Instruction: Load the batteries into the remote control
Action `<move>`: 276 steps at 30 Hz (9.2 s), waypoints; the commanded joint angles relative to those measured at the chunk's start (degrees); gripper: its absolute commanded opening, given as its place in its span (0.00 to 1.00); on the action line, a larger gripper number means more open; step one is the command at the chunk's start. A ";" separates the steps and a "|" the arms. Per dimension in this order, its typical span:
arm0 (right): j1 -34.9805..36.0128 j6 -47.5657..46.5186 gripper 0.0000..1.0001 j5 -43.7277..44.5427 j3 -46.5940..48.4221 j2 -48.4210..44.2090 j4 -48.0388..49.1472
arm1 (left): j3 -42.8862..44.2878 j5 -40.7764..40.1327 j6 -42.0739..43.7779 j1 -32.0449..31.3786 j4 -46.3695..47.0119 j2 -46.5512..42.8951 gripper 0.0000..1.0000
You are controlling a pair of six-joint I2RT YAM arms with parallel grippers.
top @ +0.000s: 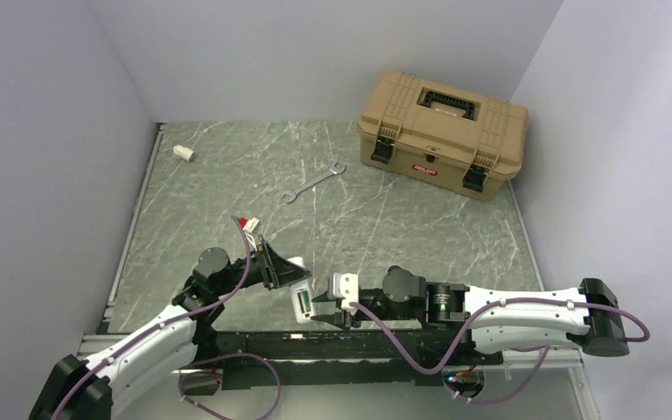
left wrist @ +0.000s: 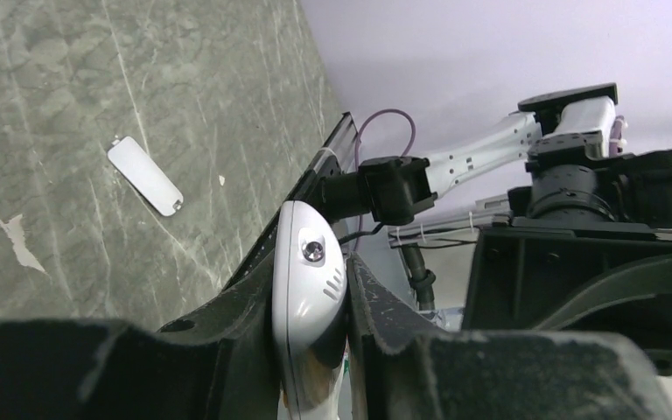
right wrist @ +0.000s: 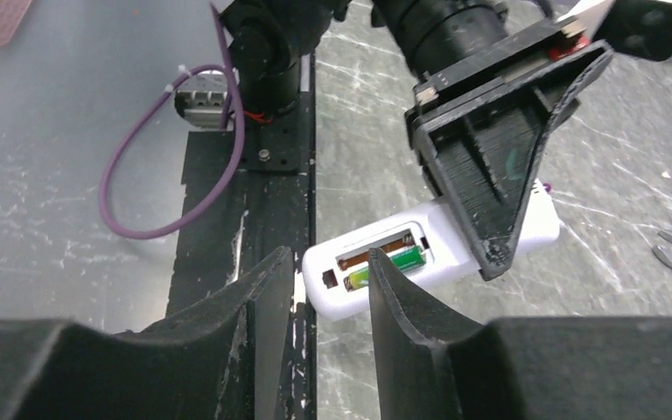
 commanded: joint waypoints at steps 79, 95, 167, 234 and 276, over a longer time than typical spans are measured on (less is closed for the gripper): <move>-0.88 -12.41 0.36 -2.17 -3.82 3.55 10.86 | 4.88 9.36 2.01 -5.73 10.67 5.99 0.00; -0.87 -11.04 0.32 -1.73 -4.90 3.78 11.13 | 5.36 9.44 1.81 -5.68 10.89 5.73 0.00; -0.79 -1.98 0.28 -10.78 -7.19 4.84 9.00 | 6.90 5.86 -0.66 -5.66 15.41 8.96 0.00; 0.22 -4.98 0.25 -3.29 -7.00 5.29 -3.69 | 10.69 7.26 -4.90 -5.57 16.16 4.86 0.00; 6.49 -2.40 0.20 3.45 -5.25 6.47 -7.68 | 14.02 8.20 -3.42 -3.58 9.27 0.53 0.00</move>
